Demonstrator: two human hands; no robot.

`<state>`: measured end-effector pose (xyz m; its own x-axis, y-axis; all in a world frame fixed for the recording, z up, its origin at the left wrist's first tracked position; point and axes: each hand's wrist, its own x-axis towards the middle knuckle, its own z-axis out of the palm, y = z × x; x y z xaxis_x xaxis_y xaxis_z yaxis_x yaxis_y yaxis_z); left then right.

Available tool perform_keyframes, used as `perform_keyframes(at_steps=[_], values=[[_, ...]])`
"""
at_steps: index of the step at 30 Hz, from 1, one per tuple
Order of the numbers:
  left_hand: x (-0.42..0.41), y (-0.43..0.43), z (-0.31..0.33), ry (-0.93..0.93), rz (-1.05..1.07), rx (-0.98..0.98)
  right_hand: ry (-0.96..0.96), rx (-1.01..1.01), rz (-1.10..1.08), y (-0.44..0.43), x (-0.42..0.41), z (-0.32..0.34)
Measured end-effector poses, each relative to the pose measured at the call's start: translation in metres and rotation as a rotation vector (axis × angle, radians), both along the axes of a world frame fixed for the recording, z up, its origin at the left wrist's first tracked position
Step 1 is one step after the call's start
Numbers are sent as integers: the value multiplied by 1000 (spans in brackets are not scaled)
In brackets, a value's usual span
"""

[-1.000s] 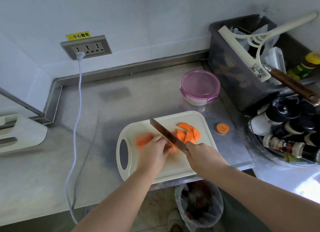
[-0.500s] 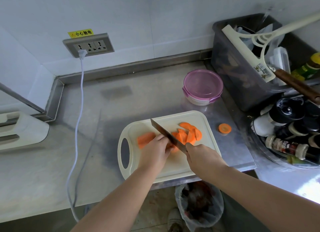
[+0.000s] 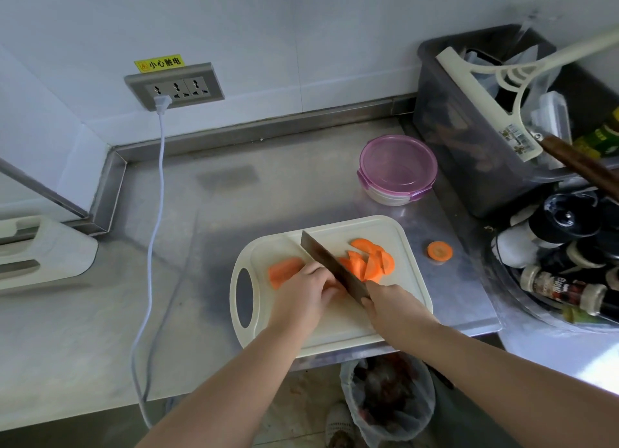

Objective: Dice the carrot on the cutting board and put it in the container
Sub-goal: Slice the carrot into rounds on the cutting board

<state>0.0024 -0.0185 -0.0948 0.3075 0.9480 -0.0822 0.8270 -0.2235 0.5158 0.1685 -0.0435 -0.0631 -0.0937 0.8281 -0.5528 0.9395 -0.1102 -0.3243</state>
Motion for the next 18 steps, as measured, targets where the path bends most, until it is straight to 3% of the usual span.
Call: perform_keyframes(at_steps=[7, 18], values=[[1, 0, -2, 29, -26, 22, 56, 69, -70, -1, 11, 9], [7, 1, -1, 4, -16, 45, -80, 146, 86, -6, 5, 19]])
